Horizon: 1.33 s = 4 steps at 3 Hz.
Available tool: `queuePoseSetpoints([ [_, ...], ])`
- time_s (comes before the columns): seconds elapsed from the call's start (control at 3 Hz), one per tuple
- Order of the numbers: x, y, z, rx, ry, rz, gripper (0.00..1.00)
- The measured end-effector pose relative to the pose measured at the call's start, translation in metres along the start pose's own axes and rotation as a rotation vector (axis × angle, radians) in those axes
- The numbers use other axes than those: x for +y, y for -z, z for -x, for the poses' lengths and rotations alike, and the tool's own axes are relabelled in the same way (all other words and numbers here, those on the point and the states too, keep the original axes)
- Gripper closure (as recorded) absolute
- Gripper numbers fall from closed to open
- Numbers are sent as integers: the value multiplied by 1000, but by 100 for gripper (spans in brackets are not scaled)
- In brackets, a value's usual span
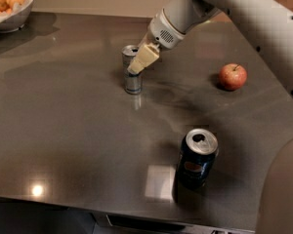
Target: Pick redbull can
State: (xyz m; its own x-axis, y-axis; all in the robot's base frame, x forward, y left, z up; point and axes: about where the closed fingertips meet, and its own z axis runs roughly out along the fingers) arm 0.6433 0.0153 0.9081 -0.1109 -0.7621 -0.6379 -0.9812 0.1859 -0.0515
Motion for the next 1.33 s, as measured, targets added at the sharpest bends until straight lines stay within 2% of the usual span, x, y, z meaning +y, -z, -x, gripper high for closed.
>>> queuePoseSetpoints([
  [0.67, 11, 7, 9, -44, 14, 47, 88],
  [1.0, 13, 26, 16, -53, 28, 57, 100],
  [1.33, 15, 50, 22, -47, 46, 63, 100],
])
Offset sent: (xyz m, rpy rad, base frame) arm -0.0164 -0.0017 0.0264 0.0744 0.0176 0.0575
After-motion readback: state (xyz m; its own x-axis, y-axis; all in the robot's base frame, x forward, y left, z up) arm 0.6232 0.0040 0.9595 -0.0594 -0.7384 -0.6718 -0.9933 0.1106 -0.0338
